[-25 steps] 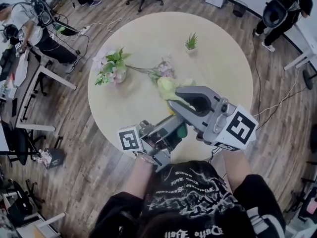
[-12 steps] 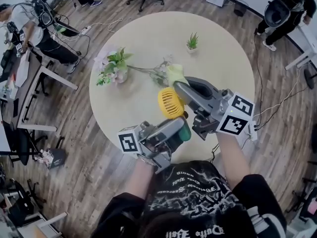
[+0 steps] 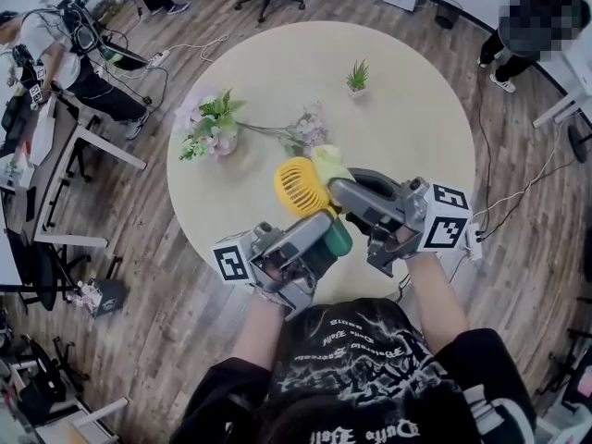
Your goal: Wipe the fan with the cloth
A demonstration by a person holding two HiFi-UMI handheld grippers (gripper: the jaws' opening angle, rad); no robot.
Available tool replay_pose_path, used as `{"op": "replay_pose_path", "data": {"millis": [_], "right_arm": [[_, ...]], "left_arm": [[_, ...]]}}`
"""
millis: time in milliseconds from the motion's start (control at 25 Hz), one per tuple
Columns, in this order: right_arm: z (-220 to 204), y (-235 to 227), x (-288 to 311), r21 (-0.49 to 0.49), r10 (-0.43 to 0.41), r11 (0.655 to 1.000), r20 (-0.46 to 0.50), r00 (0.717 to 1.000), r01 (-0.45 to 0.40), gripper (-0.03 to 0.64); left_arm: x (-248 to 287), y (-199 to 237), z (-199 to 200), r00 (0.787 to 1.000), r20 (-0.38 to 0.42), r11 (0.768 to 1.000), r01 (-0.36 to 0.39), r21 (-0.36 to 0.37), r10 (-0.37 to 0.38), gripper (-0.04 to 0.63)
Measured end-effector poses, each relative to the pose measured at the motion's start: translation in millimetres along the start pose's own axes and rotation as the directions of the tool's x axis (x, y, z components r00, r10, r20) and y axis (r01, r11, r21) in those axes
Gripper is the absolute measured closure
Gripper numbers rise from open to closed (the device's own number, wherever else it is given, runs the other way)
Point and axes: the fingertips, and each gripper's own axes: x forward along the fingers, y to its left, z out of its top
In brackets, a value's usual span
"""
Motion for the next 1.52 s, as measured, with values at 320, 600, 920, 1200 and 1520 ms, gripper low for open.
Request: {"op": "replay_pose_path", "data": {"millis": [320,600,920,1200,1520], "right_arm": [[-11,30,0,0.022,0.138,0.99,-0.013,0.99,-0.137,0.575],[-25,45,-4,0.061,0.201,0.978,-0.013,0.98,-0.2,0.575],[-40,29,-15,0.164,0.098,0.982,0.011,0.995,-0.099,0.576],[-50,21,-26,0.265,0.075,0.959,0.083,0.994,-0.095,0.575],[-24,-2,-79,0.181,-0.132,0.98,0.307,0.943,0.079,0.577]], "left_arm": [[-3,1,-6,0.999,-0.035,0.999,-0.014,0.049,0.015,0.397],[-13,-4,-12,0.999,-0.029,0.996,-0.016,0.083,0.018,0.397],[-23,-1,1,0.996,0.084,0.994,0.004,0.112,-0.013,0.397],[-31,6,5,0.989,0.145,0.999,0.003,0.047,-0.009,0.397],[-54,45,-11,0.987,0.065,0.989,-0.149,0.002,0.149,0.397]]}}
